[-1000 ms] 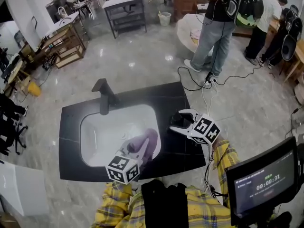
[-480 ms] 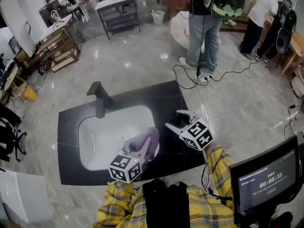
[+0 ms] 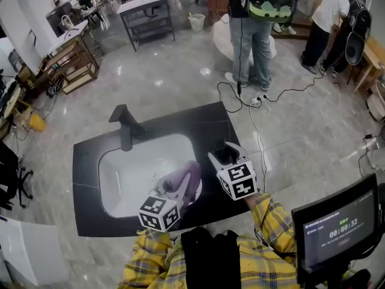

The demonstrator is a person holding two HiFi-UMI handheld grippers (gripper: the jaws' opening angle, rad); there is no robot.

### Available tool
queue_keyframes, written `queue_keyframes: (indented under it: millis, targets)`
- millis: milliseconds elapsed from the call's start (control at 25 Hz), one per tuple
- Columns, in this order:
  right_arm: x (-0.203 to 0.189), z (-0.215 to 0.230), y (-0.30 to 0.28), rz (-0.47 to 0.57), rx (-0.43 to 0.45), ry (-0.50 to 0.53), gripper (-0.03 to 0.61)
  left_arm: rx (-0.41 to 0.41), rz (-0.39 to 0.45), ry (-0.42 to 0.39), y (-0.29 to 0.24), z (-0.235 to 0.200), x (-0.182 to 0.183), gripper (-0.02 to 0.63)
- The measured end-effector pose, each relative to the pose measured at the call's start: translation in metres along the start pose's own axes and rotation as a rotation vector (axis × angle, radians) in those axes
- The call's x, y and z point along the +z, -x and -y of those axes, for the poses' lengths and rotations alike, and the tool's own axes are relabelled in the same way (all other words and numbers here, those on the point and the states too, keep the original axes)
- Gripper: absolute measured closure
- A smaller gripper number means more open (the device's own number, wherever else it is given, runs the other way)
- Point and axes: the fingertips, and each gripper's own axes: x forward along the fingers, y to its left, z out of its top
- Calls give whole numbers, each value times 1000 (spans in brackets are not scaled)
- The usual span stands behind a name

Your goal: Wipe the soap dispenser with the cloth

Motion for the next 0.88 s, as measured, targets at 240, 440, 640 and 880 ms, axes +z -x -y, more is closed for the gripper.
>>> queue_keyframes:
  millis: [240,440,640,880]
  targets:
    - [-3,5,1,11,-162,-97,367,2,9,3,-2,0,0,571]
    - [-4,8,7,18,-257,-160,367,-9,10,0,-2,5,1,571]
    - [-5,4,6,28,-157,-168,365,-23,9,-1,-4,7,-1,571]
    - [-2,-5,15,42,133,136,343,-52,2,-2,-9,15,-4,571]
